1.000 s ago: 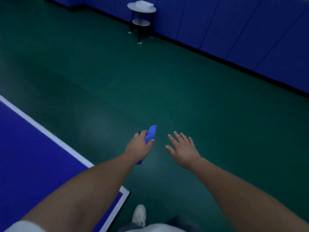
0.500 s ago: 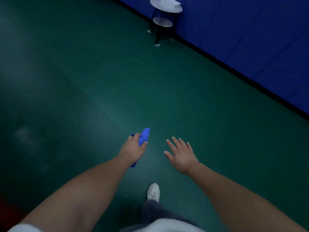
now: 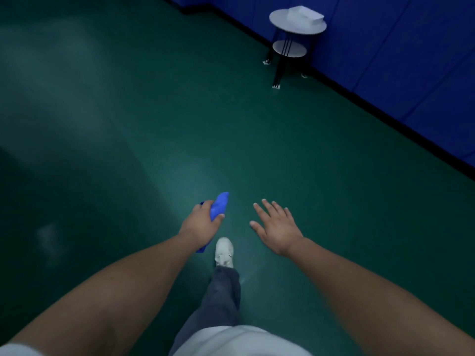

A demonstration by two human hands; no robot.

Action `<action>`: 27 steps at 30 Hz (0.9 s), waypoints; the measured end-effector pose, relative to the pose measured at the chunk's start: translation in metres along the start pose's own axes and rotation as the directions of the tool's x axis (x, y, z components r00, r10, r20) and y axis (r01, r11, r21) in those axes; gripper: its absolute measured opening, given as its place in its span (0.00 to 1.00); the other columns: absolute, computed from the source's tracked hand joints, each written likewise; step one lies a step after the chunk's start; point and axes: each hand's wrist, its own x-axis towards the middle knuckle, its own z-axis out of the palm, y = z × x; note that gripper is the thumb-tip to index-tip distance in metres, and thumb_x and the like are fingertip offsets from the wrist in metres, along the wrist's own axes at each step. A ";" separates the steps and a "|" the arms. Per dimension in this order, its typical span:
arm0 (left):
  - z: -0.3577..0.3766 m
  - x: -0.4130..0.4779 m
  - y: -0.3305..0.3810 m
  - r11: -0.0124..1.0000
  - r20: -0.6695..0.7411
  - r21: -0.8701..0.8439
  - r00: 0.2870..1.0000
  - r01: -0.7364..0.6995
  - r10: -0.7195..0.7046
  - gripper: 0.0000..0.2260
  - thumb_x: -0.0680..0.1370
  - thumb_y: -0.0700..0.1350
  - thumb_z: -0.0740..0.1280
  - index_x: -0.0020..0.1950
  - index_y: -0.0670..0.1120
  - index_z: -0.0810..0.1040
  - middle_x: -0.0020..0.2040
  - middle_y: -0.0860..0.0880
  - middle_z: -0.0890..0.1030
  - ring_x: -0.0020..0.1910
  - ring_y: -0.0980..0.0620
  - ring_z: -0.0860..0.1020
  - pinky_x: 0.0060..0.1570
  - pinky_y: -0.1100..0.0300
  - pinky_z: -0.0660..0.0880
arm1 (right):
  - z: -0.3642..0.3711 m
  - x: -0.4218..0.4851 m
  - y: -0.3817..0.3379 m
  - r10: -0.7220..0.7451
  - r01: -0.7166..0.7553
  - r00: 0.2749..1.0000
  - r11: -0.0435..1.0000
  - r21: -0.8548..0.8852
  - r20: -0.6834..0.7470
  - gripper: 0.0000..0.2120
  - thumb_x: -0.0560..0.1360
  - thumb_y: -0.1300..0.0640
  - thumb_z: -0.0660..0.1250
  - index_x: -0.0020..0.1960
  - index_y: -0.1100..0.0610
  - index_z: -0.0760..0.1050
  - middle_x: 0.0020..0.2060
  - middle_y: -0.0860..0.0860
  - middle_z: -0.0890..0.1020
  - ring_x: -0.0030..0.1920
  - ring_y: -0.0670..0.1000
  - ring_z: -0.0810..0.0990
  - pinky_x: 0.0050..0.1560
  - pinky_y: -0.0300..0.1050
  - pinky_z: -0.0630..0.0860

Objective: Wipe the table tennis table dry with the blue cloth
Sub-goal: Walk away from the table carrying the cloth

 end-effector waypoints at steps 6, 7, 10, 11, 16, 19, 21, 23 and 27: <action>-0.014 0.177 0.070 0.999 0.052 0.002 0.998 -0.043 0.043 0.24 0.81 0.57 0.62 0.75 0.49 0.66 0.67 0.42 0.73 0.63 0.42 0.75 0.61 0.53 0.71 | -0.060 0.141 0.075 0.084 -0.085 0.996 0.996 0.024 0.041 0.31 0.84 0.37 0.45 0.83 0.49 0.44 0.82 0.51 0.45 0.81 0.54 0.44 0.79 0.57 0.43; -0.023 0.213 0.091 0.998 0.065 0.015 0.996 -0.057 0.056 0.24 0.81 0.57 0.62 0.75 0.49 0.66 0.67 0.42 0.73 0.63 0.42 0.75 0.61 0.53 0.71 | -0.081 0.171 0.092 0.098 -0.099 0.994 0.995 0.016 0.040 0.32 0.84 0.37 0.45 0.83 0.49 0.44 0.82 0.51 0.45 0.81 0.54 0.44 0.79 0.57 0.43; -0.043 0.293 0.142 0.996 0.081 0.013 0.992 -0.093 0.092 0.24 0.82 0.57 0.61 0.75 0.50 0.65 0.66 0.42 0.72 0.62 0.42 0.75 0.61 0.54 0.71 | -0.132 0.234 0.133 0.127 -0.127 0.992 0.992 0.025 0.016 0.32 0.83 0.36 0.45 0.83 0.49 0.44 0.82 0.51 0.46 0.81 0.54 0.44 0.79 0.57 0.43; -0.047 0.312 0.158 0.994 0.086 0.017 0.991 -0.105 0.103 0.24 0.82 0.57 0.61 0.75 0.50 0.65 0.66 0.42 0.72 0.62 0.41 0.75 0.61 0.54 0.71 | -0.145 0.249 0.143 0.131 -0.131 0.991 0.991 0.038 0.005 0.33 0.83 0.36 0.45 0.83 0.48 0.44 0.82 0.51 0.46 0.81 0.54 0.44 0.80 0.57 0.43; -0.055 0.424 0.240 0.981 0.122 0.013 0.974 -0.192 0.189 0.24 0.81 0.56 0.63 0.75 0.49 0.66 0.65 0.43 0.72 0.62 0.43 0.75 0.62 0.55 0.70 | -0.204 0.339 0.212 0.168 -0.164 0.985 0.981 0.107 -0.029 0.34 0.82 0.34 0.46 0.83 0.48 0.44 0.82 0.50 0.46 0.81 0.53 0.44 0.79 0.57 0.43; -0.052 0.489 0.273 0.973 0.149 0.011 0.963 -0.229 0.225 0.24 0.81 0.56 0.63 0.74 0.49 0.67 0.65 0.44 0.73 0.63 0.44 0.74 0.63 0.55 0.70 | -0.221 0.397 0.254 0.176 -0.172 0.984 0.977 0.124 -0.024 0.34 0.82 0.34 0.46 0.82 0.47 0.44 0.82 0.50 0.46 0.81 0.53 0.44 0.79 0.57 0.43; -0.051 0.540 0.292 0.977 0.161 0.021 0.965 -0.211 0.205 0.24 0.81 0.56 0.63 0.74 0.48 0.67 0.65 0.43 0.73 0.63 0.43 0.74 0.63 0.55 0.70 | -0.236 0.442 0.284 0.161 -0.159 0.987 0.980 0.124 -0.012 0.34 0.82 0.33 0.45 0.82 0.47 0.44 0.82 0.50 0.45 0.81 0.53 0.44 0.79 0.57 0.43; -0.053 0.595 0.314 0.981 0.156 0.039 0.971 -0.190 0.182 0.24 0.81 0.56 0.63 0.74 0.48 0.67 0.65 0.42 0.73 0.63 0.42 0.74 0.64 0.53 0.70 | -0.255 0.491 0.316 0.152 -0.148 0.988 0.980 0.131 -0.020 0.34 0.82 0.33 0.45 0.82 0.47 0.43 0.82 0.50 0.45 0.81 0.53 0.44 0.79 0.58 0.43; -0.060 0.700 0.373 0.986 0.138 0.092 0.983 -0.136 0.123 0.24 0.81 0.55 0.63 0.75 0.47 0.67 0.65 0.42 0.72 0.63 0.42 0.74 0.62 0.55 0.70 | -0.306 0.579 0.384 0.134 -0.129 0.991 0.979 0.158 -0.020 0.34 0.82 0.34 0.46 0.83 0.47 0.44 0.82 0.51 0.45 0.81 0.54 0.44 0.79 0.58 0.42</action>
